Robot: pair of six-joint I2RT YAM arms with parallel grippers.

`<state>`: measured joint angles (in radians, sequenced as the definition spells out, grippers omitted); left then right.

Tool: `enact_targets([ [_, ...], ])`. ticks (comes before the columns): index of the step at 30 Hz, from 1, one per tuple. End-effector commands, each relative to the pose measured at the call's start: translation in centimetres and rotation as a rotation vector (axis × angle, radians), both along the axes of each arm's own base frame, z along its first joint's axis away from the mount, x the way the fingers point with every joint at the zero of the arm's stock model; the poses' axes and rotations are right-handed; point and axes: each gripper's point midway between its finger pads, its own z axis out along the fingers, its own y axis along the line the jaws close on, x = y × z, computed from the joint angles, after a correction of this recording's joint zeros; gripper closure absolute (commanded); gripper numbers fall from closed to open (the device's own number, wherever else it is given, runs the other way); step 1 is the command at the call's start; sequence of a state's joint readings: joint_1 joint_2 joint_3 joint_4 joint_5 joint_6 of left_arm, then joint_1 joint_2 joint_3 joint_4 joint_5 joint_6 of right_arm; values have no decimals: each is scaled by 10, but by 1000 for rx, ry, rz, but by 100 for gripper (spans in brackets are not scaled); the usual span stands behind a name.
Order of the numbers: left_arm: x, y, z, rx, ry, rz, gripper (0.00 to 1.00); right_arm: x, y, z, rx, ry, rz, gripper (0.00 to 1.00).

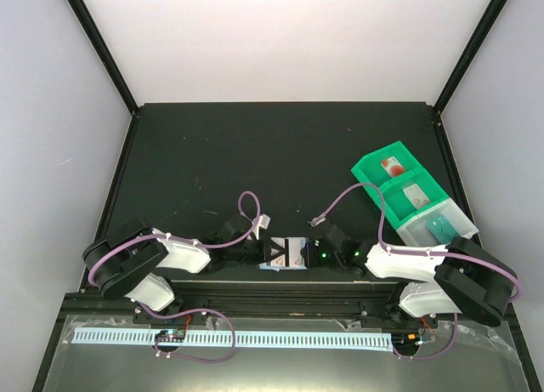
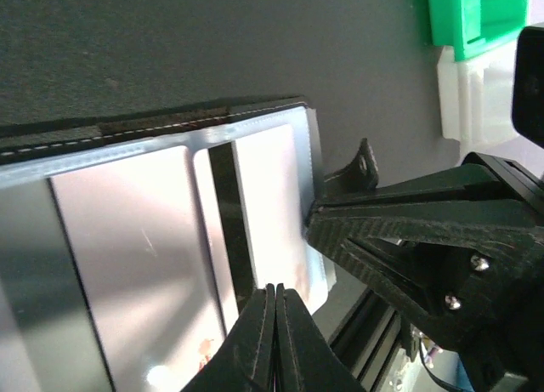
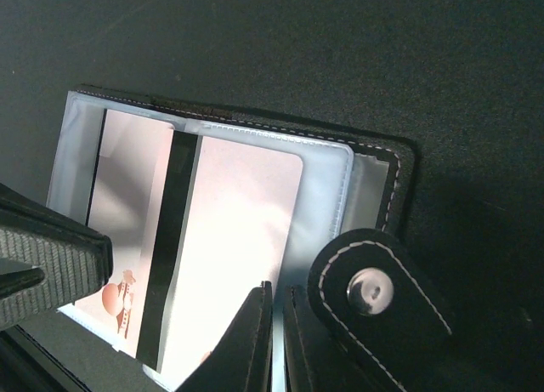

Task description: Take the credit cards out of the card holder

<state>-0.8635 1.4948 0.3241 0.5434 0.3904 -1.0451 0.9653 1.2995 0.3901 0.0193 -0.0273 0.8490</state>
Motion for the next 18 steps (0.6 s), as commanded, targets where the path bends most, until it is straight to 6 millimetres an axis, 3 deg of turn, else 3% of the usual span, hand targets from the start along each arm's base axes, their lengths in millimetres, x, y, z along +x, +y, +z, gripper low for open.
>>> enact_targets([
  [1, -1, -8, 13, -77, -14, -26, 99, -12, -18, -22, -76, 47, -7, 91],
  [7, 0, -6, 15, -76, -23, -12, 97, -12, -18, -22, -77, 47, -8, 91],
  [12, 5, 4, 1, 6, -18, 28, 77, -12, -19, -21, -76, 41, -11, 92],
  [18, 8, 1, -6, 33, -19, 21, 70, -13, -18, -22, -69, 46, -6, 91],
])
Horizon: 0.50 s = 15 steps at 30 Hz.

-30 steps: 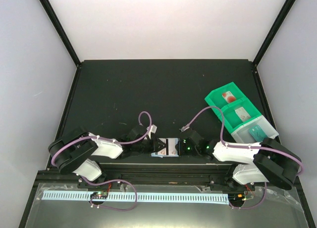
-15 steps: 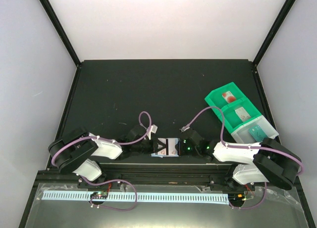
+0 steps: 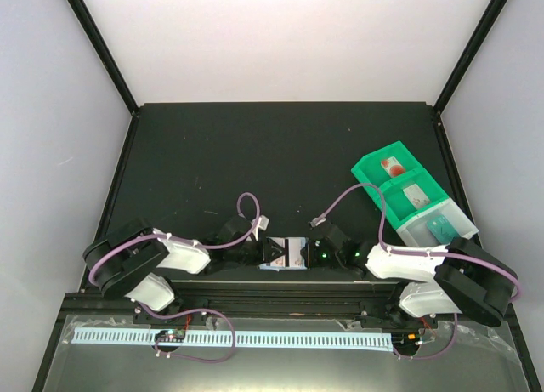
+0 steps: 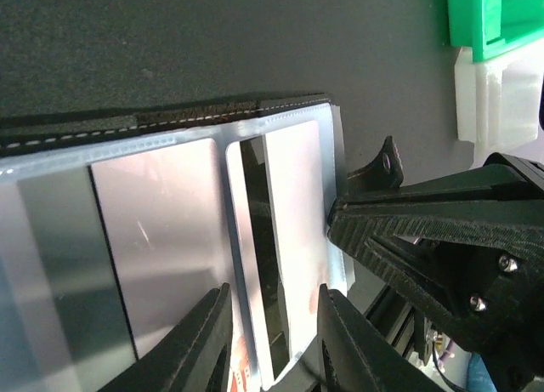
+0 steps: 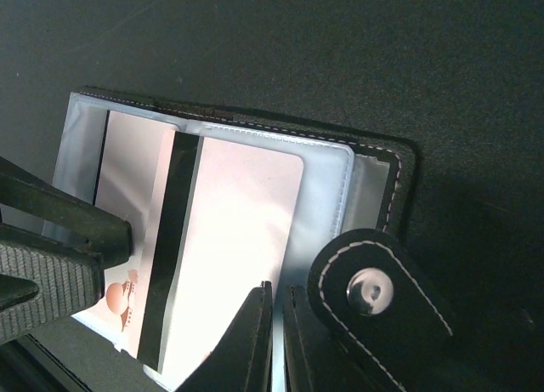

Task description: Take the credit cards out of the card holder

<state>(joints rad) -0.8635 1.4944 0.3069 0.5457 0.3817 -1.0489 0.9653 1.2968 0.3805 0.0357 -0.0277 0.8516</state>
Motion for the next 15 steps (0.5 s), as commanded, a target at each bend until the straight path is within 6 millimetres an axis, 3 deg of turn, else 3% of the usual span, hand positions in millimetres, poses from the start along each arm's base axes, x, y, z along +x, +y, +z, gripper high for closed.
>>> enact_targets([
  [1, 11, -5, 0, 19, -27, 10, 70, -13, -18, -22, -78, 50, -3, 91],
  [12, 12, -11, -4, -6, -9, 5, 69, -15, -18, -26, -79, 63, 2, 92],
  [15, 11, -13, -2, -19, -6, -3, 77, -16, -18, -27, -77, 66, 2, 92],
])
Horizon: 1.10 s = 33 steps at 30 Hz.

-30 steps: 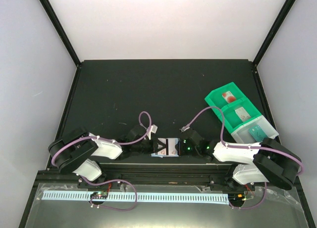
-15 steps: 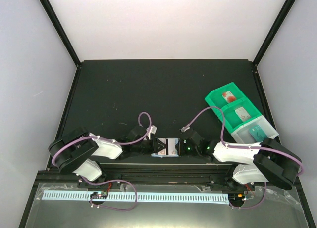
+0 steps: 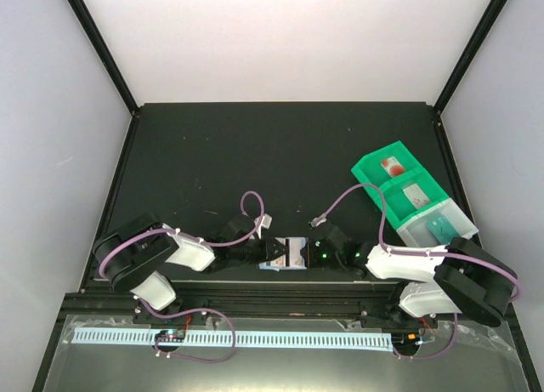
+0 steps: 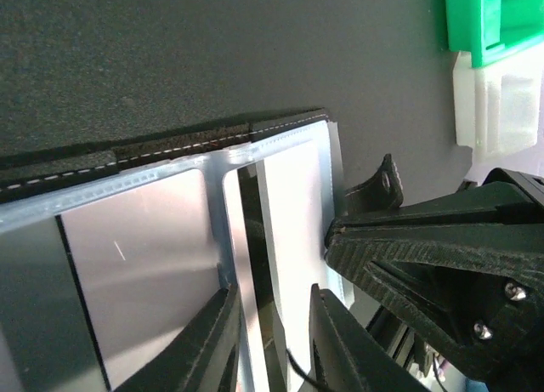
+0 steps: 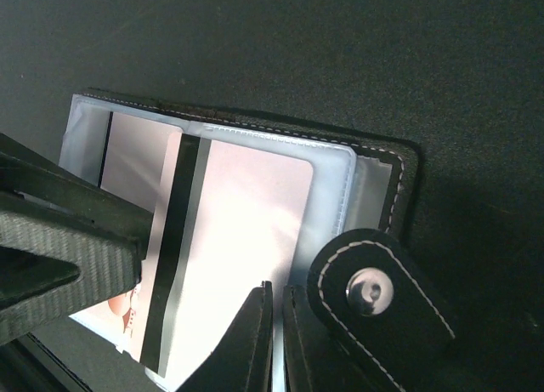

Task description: Take the credit cards out of the card holder

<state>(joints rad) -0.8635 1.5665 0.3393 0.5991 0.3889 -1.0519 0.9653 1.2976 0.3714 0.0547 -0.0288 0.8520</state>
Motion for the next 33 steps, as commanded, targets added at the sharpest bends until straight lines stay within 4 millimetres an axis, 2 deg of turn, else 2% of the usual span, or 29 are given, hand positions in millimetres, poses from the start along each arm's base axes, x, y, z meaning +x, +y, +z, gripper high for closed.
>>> enact_targets([
  [1, 4, -4, 1, -13, -5, 1, 80, -16, -18, -26, -84, 70, -1, 92],
  [4, 3, -6, 1, -29, 0, -4, 89, -16, -19, -26, -83, 70, -3, 92],
  [9, 1, -10, 7, -70, 5, -16, 98, -16, -19, -27, -82, 73, 0, 92],
  [13, 1, -12, 22, -163, -22, 0, 98, -17, -18, -28, -81, 75, 2, 95],
  [16, 0, -13, 27, -191, -21, 0, 98, -17, -18, -28, -82, 74, 0, 95],
  [20, -1, -9, 21, -163, -9, 7, 98, -15, -19, -26, -86, 67, -8, 95],
  [27, -3, 10, 9, -68, -18, 46, 99, -16, -24, -28, -91, 63, -18, 95],
  [33, -2, 17, 12, -27, -22, 58, 98, -12, -21, -21, -96, 43, -6, 94],
])
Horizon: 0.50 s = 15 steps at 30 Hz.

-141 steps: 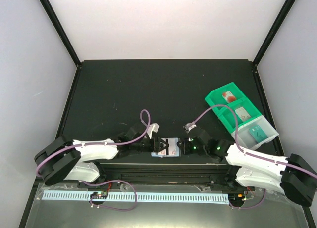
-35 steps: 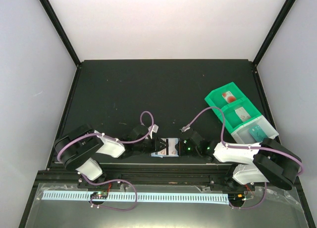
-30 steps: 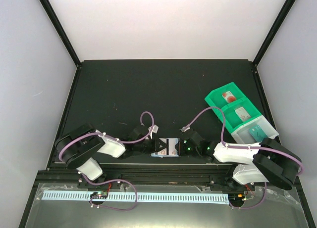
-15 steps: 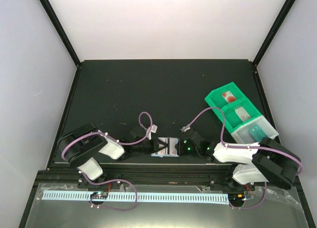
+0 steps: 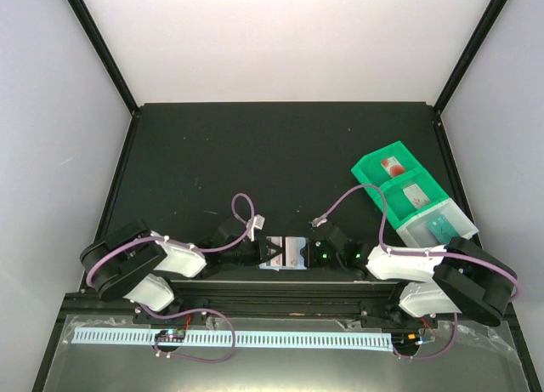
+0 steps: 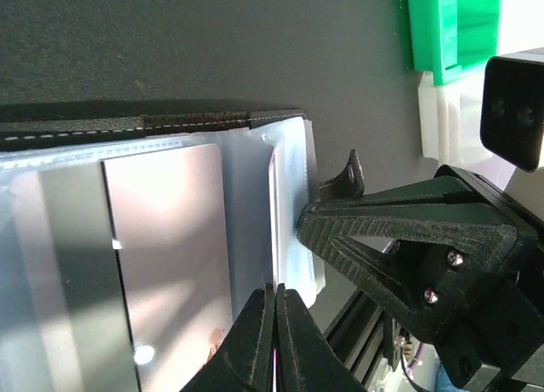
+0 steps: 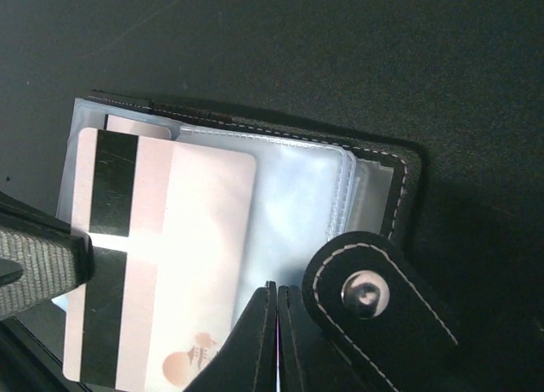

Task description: Take the credit cards out of the card holder

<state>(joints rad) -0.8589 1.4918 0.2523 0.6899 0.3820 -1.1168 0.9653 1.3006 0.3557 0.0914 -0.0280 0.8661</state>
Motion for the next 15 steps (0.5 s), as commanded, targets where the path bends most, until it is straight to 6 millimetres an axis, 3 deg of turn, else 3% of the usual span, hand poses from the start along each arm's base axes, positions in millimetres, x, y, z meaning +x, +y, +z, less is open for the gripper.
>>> enact_targets([
  [1, 4, 8, 1, 46, -23, 21, 98, -12, -22, -20, -119, 42, 6, 94],
  [9, 9, 28, 17, 99, -93, 67, 98, 1, -21, 4, -157, -59, 44, 91],
  [15, 14, 42, 36, 95, -140, 120, 98, 14, 0, 54, -69, -216, 124, 86],
])
